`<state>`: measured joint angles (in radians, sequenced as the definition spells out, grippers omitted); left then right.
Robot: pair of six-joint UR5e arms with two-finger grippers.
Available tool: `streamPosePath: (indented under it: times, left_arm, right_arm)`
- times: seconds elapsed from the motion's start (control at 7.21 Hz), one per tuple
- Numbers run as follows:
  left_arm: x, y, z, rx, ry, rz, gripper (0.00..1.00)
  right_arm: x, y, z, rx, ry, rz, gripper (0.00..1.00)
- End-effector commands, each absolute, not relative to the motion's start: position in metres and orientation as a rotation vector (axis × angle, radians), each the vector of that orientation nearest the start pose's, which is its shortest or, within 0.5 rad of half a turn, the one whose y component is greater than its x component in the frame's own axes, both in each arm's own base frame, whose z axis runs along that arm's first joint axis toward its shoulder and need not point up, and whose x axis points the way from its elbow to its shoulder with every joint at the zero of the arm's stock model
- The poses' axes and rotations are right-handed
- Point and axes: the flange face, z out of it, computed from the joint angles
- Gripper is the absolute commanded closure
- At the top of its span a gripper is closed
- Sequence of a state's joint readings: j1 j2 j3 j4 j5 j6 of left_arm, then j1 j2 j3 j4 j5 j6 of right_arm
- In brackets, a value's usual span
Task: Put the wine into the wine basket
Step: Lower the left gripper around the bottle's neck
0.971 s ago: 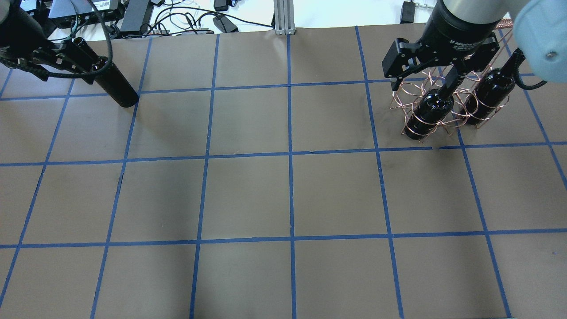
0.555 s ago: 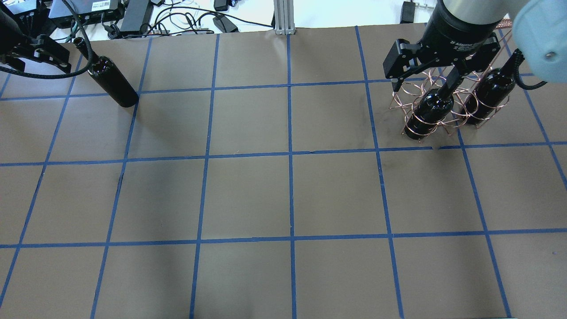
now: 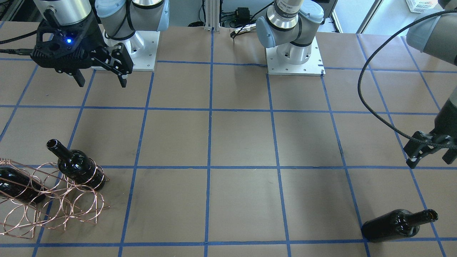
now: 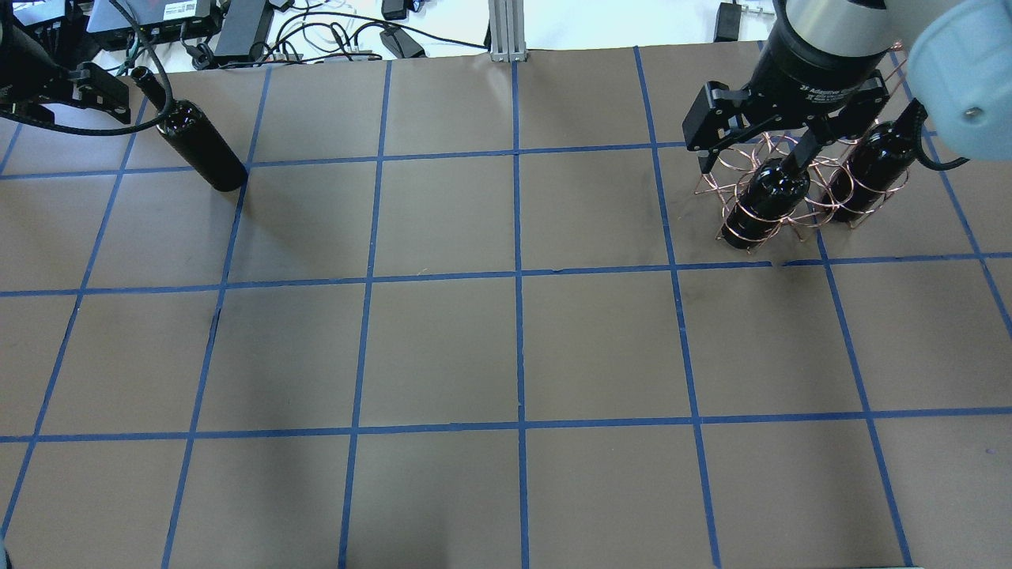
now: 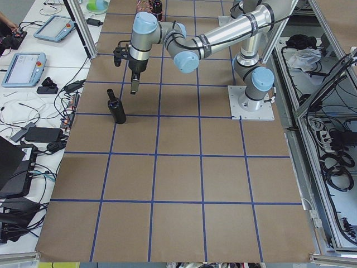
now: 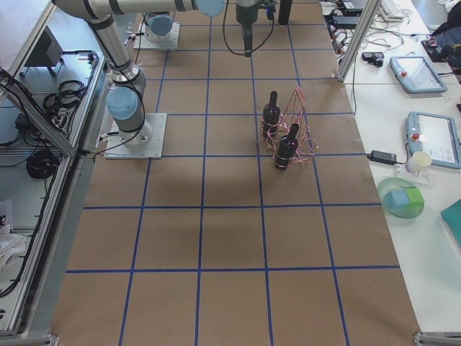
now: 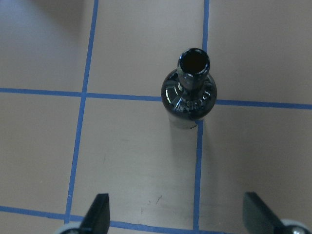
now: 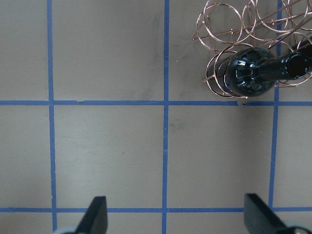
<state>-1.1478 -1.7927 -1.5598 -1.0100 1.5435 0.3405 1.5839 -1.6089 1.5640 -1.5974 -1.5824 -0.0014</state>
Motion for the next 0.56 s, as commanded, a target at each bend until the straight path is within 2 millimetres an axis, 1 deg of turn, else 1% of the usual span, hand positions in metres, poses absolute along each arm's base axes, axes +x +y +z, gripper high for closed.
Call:
streamPosePath:
  times: [0.0,0.28,0.42]
  left_arm:
    - [0.127,-0.631,0.417,-0.094,3.006,-0.653,0.00]
    - [0.128,-0.638,0.399,-0.091,3.025,-0.628,0.00]
    - [0.129,-0.644,0.391,-0.071,3.028,-0.643,0.00]
  right_arm:
    - [0.139,-0.480,0.512,-0.023,3.153,-0.111,0.00]
    - [0.139,-0.480,0.512,-0.021,3.153,-0.111,0.00]
    - [0.139,-0.480,0.512,-0.023,3.153,-0.111,0.00]
